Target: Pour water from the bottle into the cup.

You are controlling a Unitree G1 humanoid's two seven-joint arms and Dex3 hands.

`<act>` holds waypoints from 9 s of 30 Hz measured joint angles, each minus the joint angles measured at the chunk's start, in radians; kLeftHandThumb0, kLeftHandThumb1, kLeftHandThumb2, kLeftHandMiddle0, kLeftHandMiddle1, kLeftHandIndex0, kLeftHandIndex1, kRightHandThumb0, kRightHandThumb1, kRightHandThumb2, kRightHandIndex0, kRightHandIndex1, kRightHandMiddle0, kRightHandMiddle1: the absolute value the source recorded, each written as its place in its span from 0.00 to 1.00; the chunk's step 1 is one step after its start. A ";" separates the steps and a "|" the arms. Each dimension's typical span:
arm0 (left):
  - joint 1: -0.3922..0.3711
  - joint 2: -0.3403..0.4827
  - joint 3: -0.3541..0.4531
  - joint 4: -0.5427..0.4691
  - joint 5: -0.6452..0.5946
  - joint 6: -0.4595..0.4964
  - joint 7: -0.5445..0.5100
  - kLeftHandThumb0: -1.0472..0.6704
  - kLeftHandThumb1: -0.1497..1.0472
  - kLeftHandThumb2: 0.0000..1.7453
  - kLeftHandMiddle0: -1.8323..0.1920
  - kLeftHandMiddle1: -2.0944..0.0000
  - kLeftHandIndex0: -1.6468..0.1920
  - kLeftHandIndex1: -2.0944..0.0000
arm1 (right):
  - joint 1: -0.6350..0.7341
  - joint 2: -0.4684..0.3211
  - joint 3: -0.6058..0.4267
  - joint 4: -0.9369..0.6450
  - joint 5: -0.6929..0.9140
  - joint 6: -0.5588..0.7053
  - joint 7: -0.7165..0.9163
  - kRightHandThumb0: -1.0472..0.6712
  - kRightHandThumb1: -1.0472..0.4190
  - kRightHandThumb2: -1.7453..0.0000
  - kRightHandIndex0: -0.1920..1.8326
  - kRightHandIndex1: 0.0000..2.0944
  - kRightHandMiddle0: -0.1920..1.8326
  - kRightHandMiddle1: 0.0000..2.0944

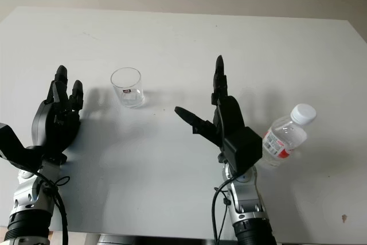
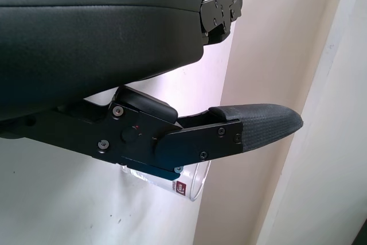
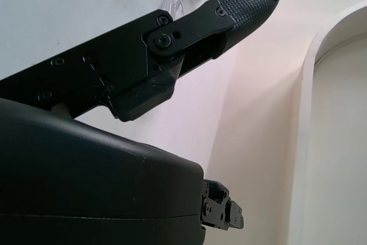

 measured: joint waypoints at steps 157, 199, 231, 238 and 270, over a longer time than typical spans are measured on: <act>-0.065 0.022 0.011 0.118 -0.002 -0.025 -0.038 0.11 1.00 0.35 1.00 1.00 1.00 1.00 | 0.170 -0.179 -0.323 0.022 0.156 -0.004 0.036 0.30 0.17 0.97 0.24 0.98 0.25 0.98; -0.063 0.010 0.002 0.093 -0.001 -0.040 -0.018 0.11 1.00 0.33 1.00 1.00 1.00 1.00 | -0.544 -0.280 -0.043 0.559 -0.205 -0.011 -0.078 0.54 0.00 0.89 0.61 1.00 0.59 1.00; -0.043 -0.008 -0.001 0.041 0.000 -0.039 -0.004 0.11 1.00 0.35 1.00 1.00 1.00 1.00 | -1.033 -0.230 0.294 0.990 -0.517 0.086 -0.232 0.50 0.00 0.92 0.65 1.00 0.58 1.00; -0.040 -0.009 -0.001 0.039 0.000 -0.046 -0.005 0.11 1.00 0.35 1.00 1.00 1.00 1.00 | -1.074 -0.190 0.335 1.009 -0.551 0.103 -0.256 0.51 0.00 0.92 0.66 1.00 0.56 1.00; -0.019 -0.030 -0.003 0.004 0.000 -0.057 0.021 0.12 1.00 0.35 1.00 1.00 1.00 1.00 | -1.094 -0.181 0.654 1.041 -0.870 0.115 -0.443 0.40 0.00 0.96 0.56 1.00 0.17 0.92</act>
